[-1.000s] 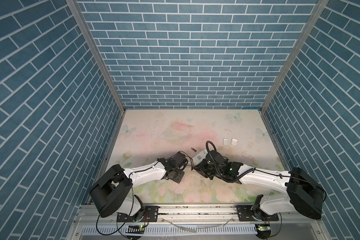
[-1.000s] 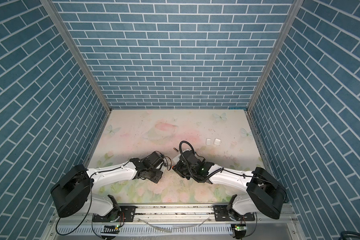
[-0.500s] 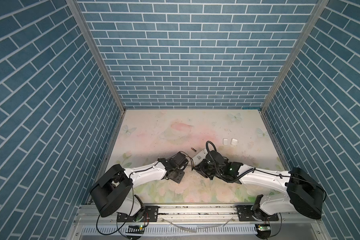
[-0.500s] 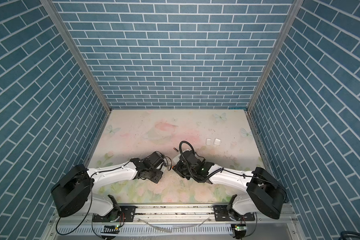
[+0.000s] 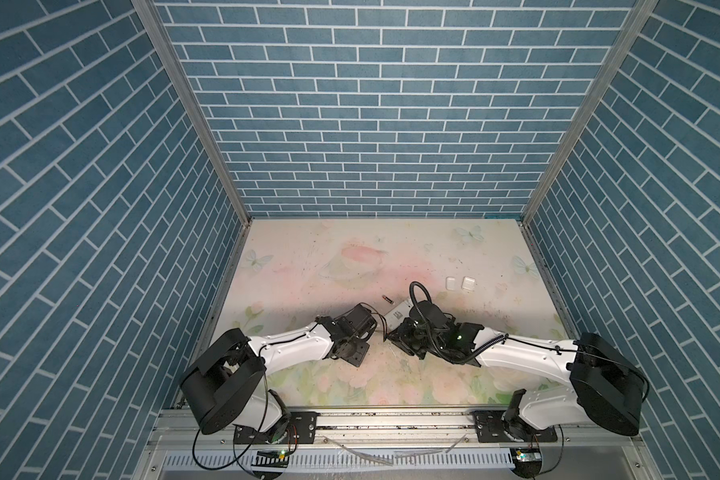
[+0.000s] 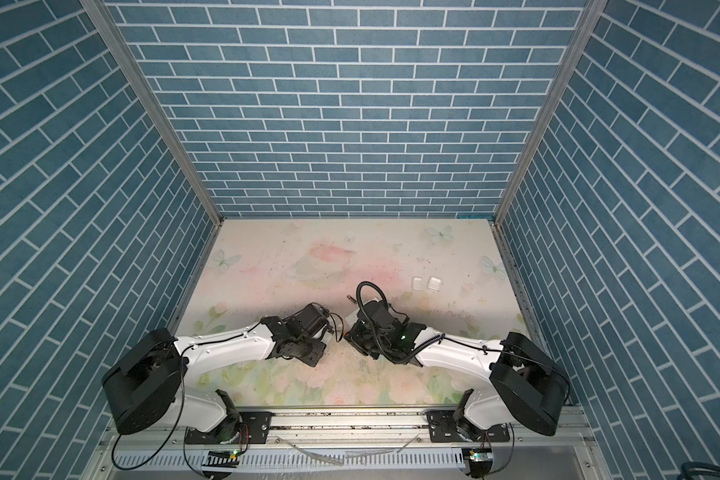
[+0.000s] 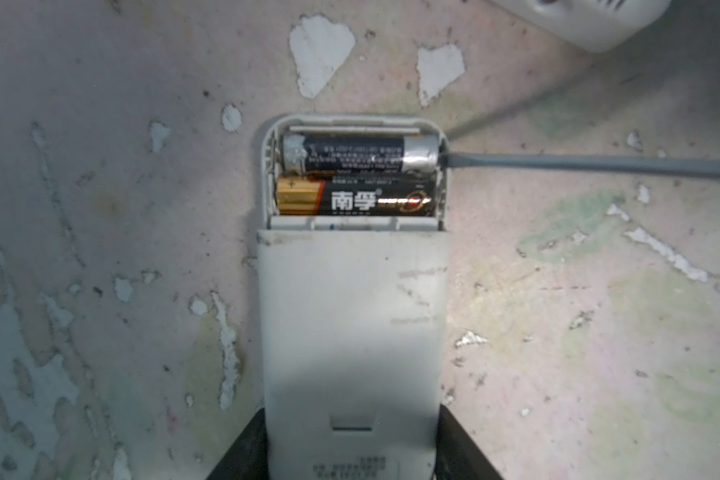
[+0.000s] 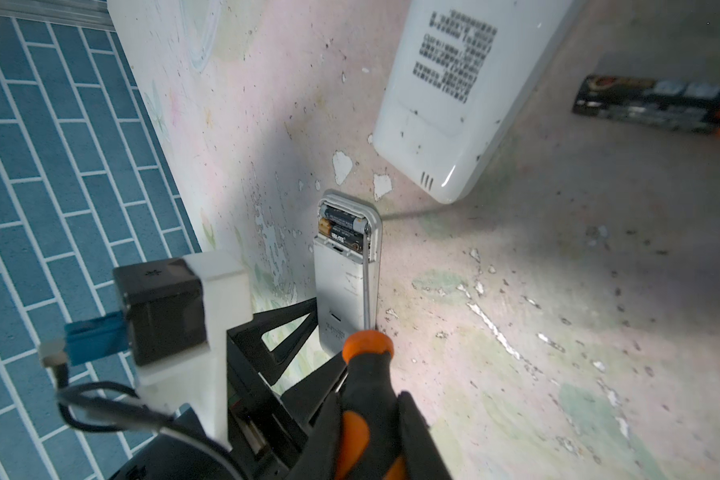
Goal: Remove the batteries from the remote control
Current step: 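Lever the silver-ended battery up and out with the screwdriver tip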
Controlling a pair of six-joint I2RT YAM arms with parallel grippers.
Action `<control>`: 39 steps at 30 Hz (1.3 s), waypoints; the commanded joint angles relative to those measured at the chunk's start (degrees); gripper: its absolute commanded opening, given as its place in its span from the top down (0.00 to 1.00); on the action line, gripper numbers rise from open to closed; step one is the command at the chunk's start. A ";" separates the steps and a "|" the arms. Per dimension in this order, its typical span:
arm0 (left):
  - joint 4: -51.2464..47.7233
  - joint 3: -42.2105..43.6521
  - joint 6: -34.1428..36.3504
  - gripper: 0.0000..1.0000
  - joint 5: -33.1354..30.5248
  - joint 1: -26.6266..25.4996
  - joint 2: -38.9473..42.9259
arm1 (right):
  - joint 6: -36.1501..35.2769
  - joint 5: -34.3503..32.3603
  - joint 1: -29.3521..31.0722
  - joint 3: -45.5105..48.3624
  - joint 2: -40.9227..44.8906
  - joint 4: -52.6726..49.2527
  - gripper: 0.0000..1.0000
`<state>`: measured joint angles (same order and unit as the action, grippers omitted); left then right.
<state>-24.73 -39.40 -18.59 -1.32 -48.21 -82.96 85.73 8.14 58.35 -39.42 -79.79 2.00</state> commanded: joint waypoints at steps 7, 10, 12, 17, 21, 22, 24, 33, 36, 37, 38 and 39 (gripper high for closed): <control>-1.11 0.25 0.82 0.53 2.26 -1.10 -2.11 | 2.08 -0.93 0.36 0.65 -1.95 8.34 1.00; -1.25 0.03 0.85 0.53 2.37 -1.23 -2.46 | 1.65 -0.67 0.32 0.85 -2.45 11.14 1.00; -1.36 -0.01 1.00 0.53 2.46 -1.28 -2.72 | 1.28 -0.67 0.34 0.87 -2.65 12.07 1.00; -1.42 0.00 0.95 0.53 2.55 -1.50 -2.73 | 0.33 -0.50 0.32 0.23 -2.61 12.33 1.00; -1.55 -0.19 0.97 0.54 2.54 -1.54 -3.16 | -0.30 -0.68 0.36 -0.21 -1.82 11.63 1.00; -1.55 -0.33 0.96 0.54 2.51 -1.54 -3.23 | -0.52 -0.67 0.36 -0.43 -1.57 10.80 1.00; -1.59 -0.33 0.95 0.54 2.54 -1.54 -3.39 | -0.83 -0.71 0.26 -0.65 -1.21 10.20 1.00; -1.72 -0.35 1.07 0.54 2.60 -1.63 -3.73 | -1.18 -1.46 0.36 -0.57 0.69 8.48 1.00; -1.72 -0.33 1.01 0.54 2.63 -1.63 -3.94 | -1.57 -1.38 0.32 -1.23 1.10 7.47 1.00; -1.72 -0.33 1.09 0.54 2.56 -1.62 -3.94 | -1.68 -1.42 0.36 -1.27 1.25 7.33 1.00; -1.68 -0.33 1.09 0.54 2.55 -1.63 -3.95 | -1.86 -1.53 0.32 -1.35 1.51 6.97 1.00; -1.72 -0.33 1.10 0.54 2.55 -1.63 -3.95 | -2.02 -1.71 0.39 -1.47 1.80 6.67 1.00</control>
<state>-25.74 -40.60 -19.99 -2.09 -48.38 -84.31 85.17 7.70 58.46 -39.13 -80.20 4.64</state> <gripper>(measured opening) 0.582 0.213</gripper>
